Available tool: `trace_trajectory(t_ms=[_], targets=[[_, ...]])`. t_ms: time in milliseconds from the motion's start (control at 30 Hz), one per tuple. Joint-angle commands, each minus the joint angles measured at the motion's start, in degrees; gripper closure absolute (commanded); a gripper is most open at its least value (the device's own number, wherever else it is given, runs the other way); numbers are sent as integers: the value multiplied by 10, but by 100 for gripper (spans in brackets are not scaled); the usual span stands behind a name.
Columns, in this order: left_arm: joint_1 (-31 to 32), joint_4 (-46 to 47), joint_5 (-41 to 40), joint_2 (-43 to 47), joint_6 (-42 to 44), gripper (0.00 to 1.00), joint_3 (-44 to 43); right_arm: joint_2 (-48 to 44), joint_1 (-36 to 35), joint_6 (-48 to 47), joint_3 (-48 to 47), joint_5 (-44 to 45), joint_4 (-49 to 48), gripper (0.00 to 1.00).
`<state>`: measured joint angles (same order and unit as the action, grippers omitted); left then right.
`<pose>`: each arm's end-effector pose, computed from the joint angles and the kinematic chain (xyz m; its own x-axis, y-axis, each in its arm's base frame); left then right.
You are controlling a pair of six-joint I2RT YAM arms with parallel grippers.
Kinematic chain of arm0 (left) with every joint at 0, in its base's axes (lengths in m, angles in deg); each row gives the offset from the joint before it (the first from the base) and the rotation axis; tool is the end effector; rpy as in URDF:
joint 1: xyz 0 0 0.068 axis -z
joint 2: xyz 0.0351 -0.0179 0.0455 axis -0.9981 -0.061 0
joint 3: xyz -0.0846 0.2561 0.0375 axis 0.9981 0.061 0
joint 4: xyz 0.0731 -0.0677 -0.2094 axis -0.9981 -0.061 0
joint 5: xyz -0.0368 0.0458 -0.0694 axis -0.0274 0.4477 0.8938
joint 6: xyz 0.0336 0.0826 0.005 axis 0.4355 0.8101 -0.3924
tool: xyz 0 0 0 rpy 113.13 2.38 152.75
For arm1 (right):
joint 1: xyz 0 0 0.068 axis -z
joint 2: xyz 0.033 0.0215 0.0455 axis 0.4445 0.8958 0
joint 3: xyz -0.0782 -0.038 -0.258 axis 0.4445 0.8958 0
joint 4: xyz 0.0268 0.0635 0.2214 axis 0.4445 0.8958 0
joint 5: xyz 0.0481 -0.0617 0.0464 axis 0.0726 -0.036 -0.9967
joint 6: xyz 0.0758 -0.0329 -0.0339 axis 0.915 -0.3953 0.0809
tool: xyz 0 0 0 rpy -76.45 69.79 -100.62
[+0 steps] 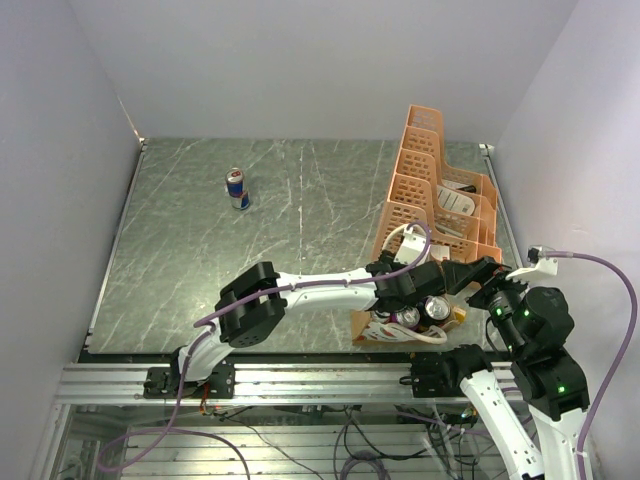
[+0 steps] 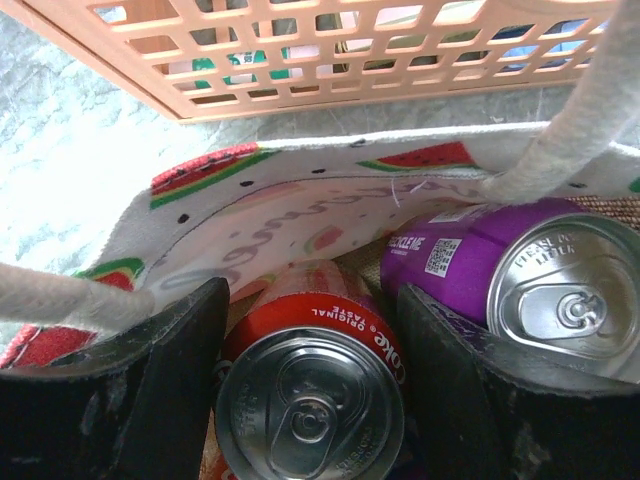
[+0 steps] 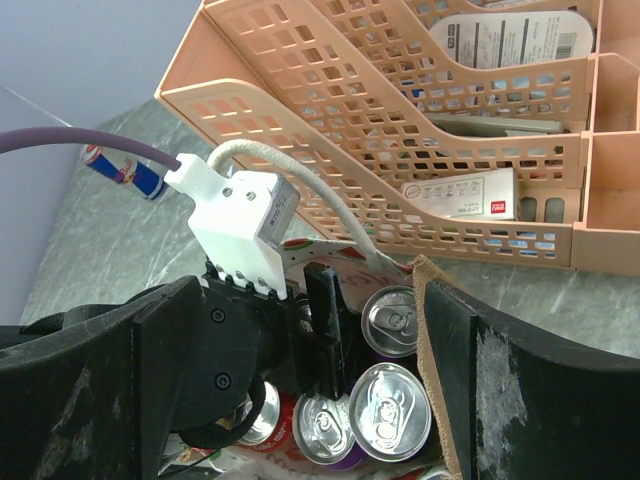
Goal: Take the beverage out of the canvas bag
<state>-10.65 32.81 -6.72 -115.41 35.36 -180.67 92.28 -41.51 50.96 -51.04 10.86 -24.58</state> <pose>0.1587 -0.4396 0.1968 -0.6325 0.2186 -0.7431 0.3734 0.9265 -0.0453 0.0575 0.0044 0.3144 -0.2390 0.4718 -0.8487 -0.0054 0.8734 0.4870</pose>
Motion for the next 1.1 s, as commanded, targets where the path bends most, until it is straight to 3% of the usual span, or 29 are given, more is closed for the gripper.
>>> trace_trajectory(t_ms=[0, 467, 1067], targets=[[4, -23, 12, 5, 29, 31, -11, -1, 2, 2, -3, -6, -15, 8], [4, -5, 13, 87, 63, 66, -22, -1, 5, 1, -2, -8, -16, 8], [7, -35, 24, 247, 104, 93, -5, 0, 9, 0, -2, -12, -16, 8]])
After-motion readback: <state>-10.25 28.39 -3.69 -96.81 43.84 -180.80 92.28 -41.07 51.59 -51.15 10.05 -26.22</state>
